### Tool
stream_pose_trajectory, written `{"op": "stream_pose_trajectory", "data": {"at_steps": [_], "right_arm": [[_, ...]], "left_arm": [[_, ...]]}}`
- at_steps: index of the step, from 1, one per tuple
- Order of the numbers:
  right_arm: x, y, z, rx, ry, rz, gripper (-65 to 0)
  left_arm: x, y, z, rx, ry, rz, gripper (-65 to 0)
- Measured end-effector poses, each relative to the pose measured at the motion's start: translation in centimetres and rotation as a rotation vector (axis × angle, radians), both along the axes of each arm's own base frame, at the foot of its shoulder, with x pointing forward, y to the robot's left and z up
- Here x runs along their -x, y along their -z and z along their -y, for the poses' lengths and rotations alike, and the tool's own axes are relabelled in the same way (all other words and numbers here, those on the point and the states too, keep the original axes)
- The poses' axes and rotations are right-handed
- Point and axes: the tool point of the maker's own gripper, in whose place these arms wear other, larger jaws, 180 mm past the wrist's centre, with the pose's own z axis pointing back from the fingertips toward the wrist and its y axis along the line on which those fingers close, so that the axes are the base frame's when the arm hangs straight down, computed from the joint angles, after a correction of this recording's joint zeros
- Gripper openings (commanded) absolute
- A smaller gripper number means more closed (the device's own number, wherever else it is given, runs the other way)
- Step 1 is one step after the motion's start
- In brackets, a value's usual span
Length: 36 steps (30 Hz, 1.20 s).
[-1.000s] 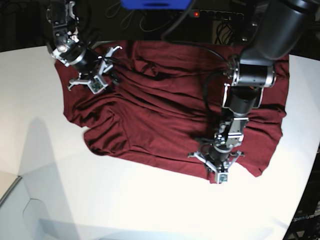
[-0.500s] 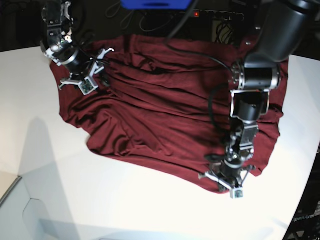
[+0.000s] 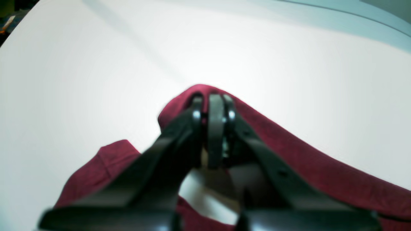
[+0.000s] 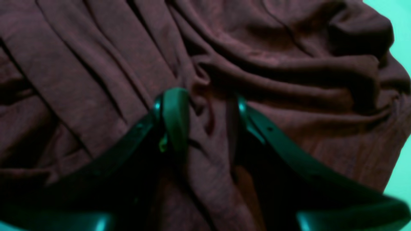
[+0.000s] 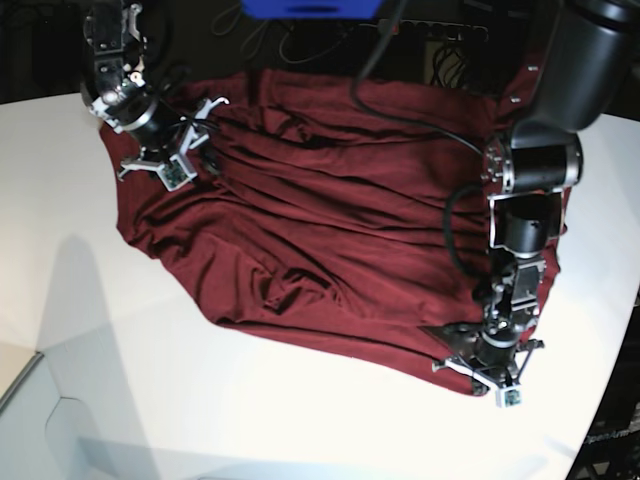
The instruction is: Layout the t-shirt on the table in an organized manner, then fold the t-shirt properly
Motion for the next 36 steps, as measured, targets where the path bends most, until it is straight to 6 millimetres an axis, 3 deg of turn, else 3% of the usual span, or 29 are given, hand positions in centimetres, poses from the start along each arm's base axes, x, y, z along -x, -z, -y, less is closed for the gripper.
{"op": "stream_pose_trajectory", "data": {"at_steps": [5, 8, 14, 16, 20, 25, 31, 36], "right_arm": [[0.0, 0.0, 0.0, 0.001, -0.001, 0.000, -44.6], [0.0, 0.0, -0.1, -0.001, -0.001, 0.001, -44.6], [0.0, 0.0, -0.1, 0.000, -0.001, 0.000, -44.6], [0.0, 0.0, -0.1, -0.002, -0.001, 0.000, -44.6], [-0.4, -0.2, -0.1, 0.000, -0.001, 0.007, -44.6], [-3.2, -2.0, 0.0, 0.000, 0.002, 0.076, -44.5], [-5.6, -3.9, 1.1, -0.003, 0.046, 0.140, -44.4], [-9.9, -5.9, 1.1, -0.065, 0.110, 0.215, -44.4]], "left_arm": [[0.6, 0.4, -2.7, -0.029, -0.039, -0.015, -64.3], [1.0, 1.4, -2.4, -0.022, -0.037, -0.047, -60.1], [0.7, 1.2, -1.5, -0.019, -0.024, -0.039, -35.0], [0.6, 1.3, -1.1, -0.010, -0.019, -0.037, -30.3], [0.7, 1.2, -1.6, -0.010, -0.025, -0.035, -30.4], [0.9, 1.4, -1.6, -0.008, -0.026, -0.036, -30.4], [4.4, 4.3, -2.6, 0.016, -0.036, -0.109, -30.4], [6.2, 2.3, -3.9, 0.043, -0.052, -0.093, -30.4]]}}
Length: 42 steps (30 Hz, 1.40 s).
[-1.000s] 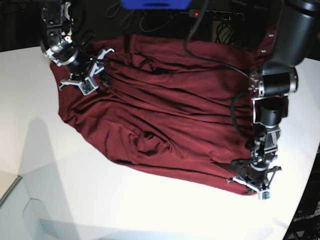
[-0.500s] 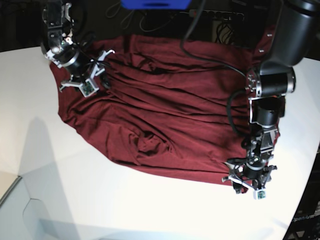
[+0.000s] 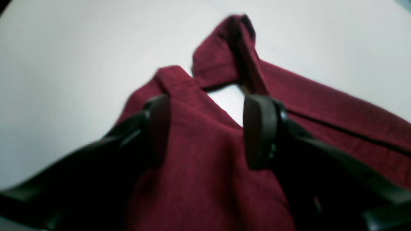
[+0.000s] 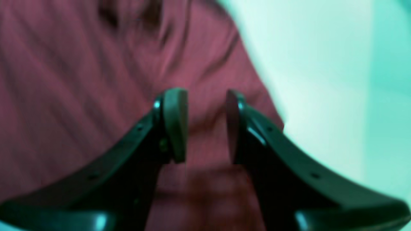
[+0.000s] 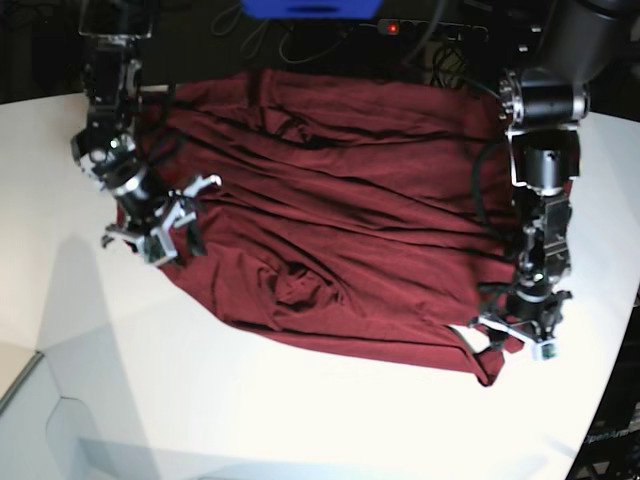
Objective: Layout the t-shirt on the table in an organized manner, then fold the t-shirt properly
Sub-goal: 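Grasp the shirt side edges with both grippers and pull outward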
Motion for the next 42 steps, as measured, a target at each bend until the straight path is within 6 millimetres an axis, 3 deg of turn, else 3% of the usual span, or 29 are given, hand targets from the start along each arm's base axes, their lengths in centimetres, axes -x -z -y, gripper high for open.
{"op": "stream_pose_trajectory", "data": {"at_steps": [3, 7, 8, 11, 15, 17, 23, 27, 30, 34, 36, 42], "right_arm": [[-2.0, 0.8, -0.9, -0.046, 0.009, -0.022, -44.6], [-3.6, 2.8, -1.1, -0.069, 0.016, -0.088, -46.8], [-4.0, 3.1, -1.3, -0.082, 0.019, -0.094, -48.9], [-5.0, 3.6, -2.0, -0.113, 0.016, -0.112, -55.3], [-6.2, 5.9, -2.4, -0.151, 0.021, -0.193, -64.4], [-6.9, 6.6, -2.3, -0.206, 0.030, -0.207, -65.0], [-10.2, 7.3, 0.0, -0.245, 0.060, -0.278, -65.0], [-11.7, 6.8, 2.2, -0.279, 0.120, -0.233, -65.0], [-13.5, 6.3, 7.2, -0.167, 0.330, -0.166, -65.0], [-13.7, 5.5, 12.5, -0.051, 0.501, -0.108, -65.0], [-14.0, 5.2, 12.5, -0.056, 0.497, -0.105, -65.0], [-15.7, 3.5, 9.8, -0.115, 0.417, -0.070, -65.0]], "left_arm": [[0.7, -0.1, 1.0, 0.001, 0.028, 0.010, -30.4], [3.6, 4.7, 1.3, 0.022, 0.030, -0.121, -30.4], [3.8, 5.0, 1.0, 0.012, 0.023, -0.111, -30.4], [3.6, 5.1, 0.9, 0.020, 0.017, -0.130, -30.4], [3.2, 5.6, 0.7, 0.028, 0.009, -0.123, -30.3], [2.8, 6.0, 0.4, 0.039, -0.003, -0.141, -30.3], [1.8, 6.0, 0.0, 0.044, -0.034, -0.083, -30.2], [1.5, 5.6, 0.0, 0.043, -0.039, -0.060, -30.2], [1.2, 5.4, 0.2, 0.047, -0.040, -0.065, -30.0], [-0.3, 4.1, 0.4, 0.057, -0.037, -0.059, -30.0], [-1.1, 2.9, 0.3, 0.054, -0.039, -0.024, -30.0], [-3.1, 0.4, 0.5, 0.055, -0.035, 0.030, -30.0]]}}
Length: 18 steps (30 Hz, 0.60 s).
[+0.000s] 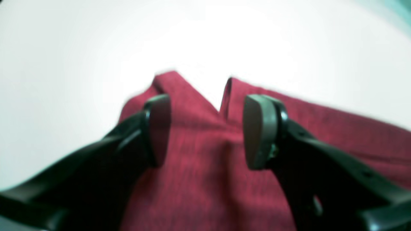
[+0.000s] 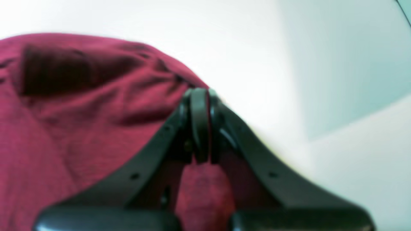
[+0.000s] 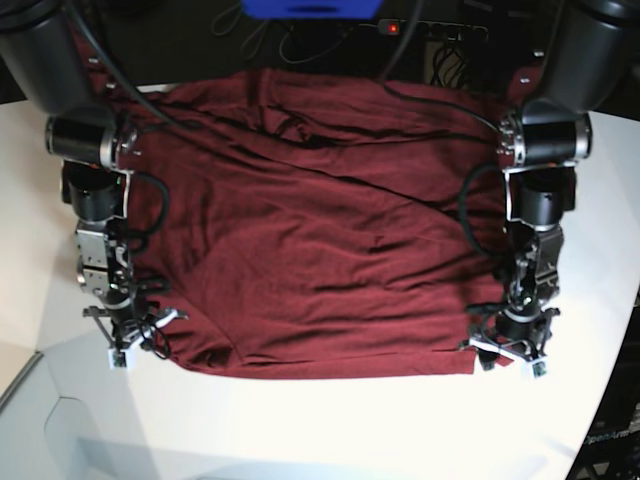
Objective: Layout the t-shirt on the table in an organized manner, then fold the t-shirt properly
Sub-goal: 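Grasp the shirt side edges with both grippers and pull outward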
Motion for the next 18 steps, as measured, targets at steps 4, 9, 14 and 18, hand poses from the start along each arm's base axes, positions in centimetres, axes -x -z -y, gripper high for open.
{"op": "stream_pose_trajectory", "data": {"at_steps": [4, 9, 14, 18], "right_arm": [[1.0, 1.2, 0.3, 0.002, 0.001, -0.032, -65.0], [2.0, 0.8, 1.2, 0.040, 0.003, -0.004, -65.0], [4.3, -1.2, 1.0, 0.110, -0.026, 0.099, -65.0], [7.2, -0.4, -0.4, 0.129, -0.044, 0.057, -65.0]], "left_arm": [[0.3, 0.3, -0.4, 0.000, -0.005, -0.009, -30.1], [-0.3, -2.4, 0.1, -0.020, 0.018, 0.064, -30.2], [2.2, -1.2, 2.0, -0.025, 0.077, -0.027, -30.3], [5.0, 2.0, 3.5, -0.008, 0.120, -0.138, -30.3]]}}
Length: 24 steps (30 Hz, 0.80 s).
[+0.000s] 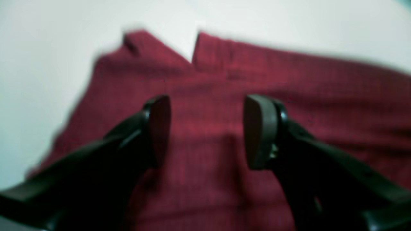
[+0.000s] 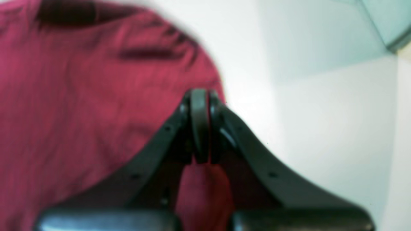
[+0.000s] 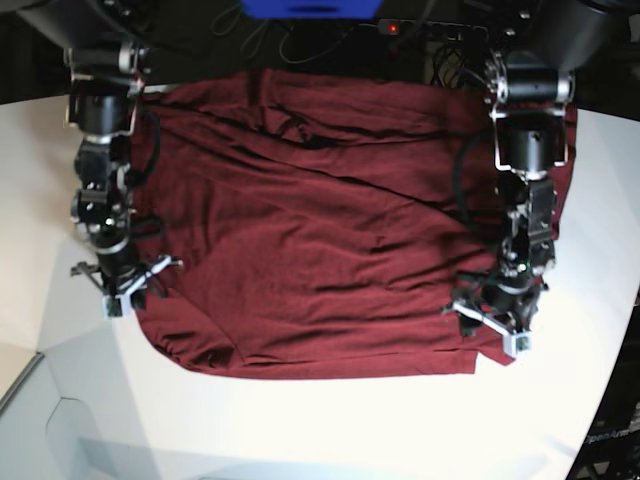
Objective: Layout the t-shirt on the table in an organized manner, then fold the t-shirt properly
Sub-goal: 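Grasp the shirt side edges with both grippers and pull outward, then slide both grippers along the shirt edges toward the collar end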
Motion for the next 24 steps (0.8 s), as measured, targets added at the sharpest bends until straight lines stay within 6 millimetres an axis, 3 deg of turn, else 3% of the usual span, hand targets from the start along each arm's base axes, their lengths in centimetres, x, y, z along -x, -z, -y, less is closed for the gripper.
{"op": "stream_pose_trajectory", "data": {"at_steps": [4, 6, 10, 16, 21, 24], "right_arm": [[1.3, -1.9, -0.8, 0.019, -0.016, 0.047, -65.0], [2.0, -2.4, -1.3, 0.022, -0.020, 0.059, -65.0], [4.2, -2.3, -2.5, 0.029, -0.044, 0.050, -65.0], [6.8, -3.4, -2.4, 0.068, -0.052, 0.070, -65.0], [9.7, -1.2, -2.3, 0.075, -0.056, -0.010, -65.0], [10.6, -0.7, -2.4, 0.075, -0.059, -0.021, -65.0]], "left_arm": [[0.9, 1.6, -0.7, -0.001, -0.012, -0.041, -31.8], [1.5, 3.2, -1.3, -0.001, -0.028, -0.080, -37.3], [-0.2, 3.6, -2.0, 0.005, -0.056, -0.100, -46.1], [-2.2, 4.0, -2.3, -0.139, -0.022, -0.005, -41.1], [-3.4, 3.0, -2.7, -0.140, -0.026, -0.009, -38.7], [-4.3, 1.5, -4.2, -0.158, -0.043, 0.014, -38.8]]}}
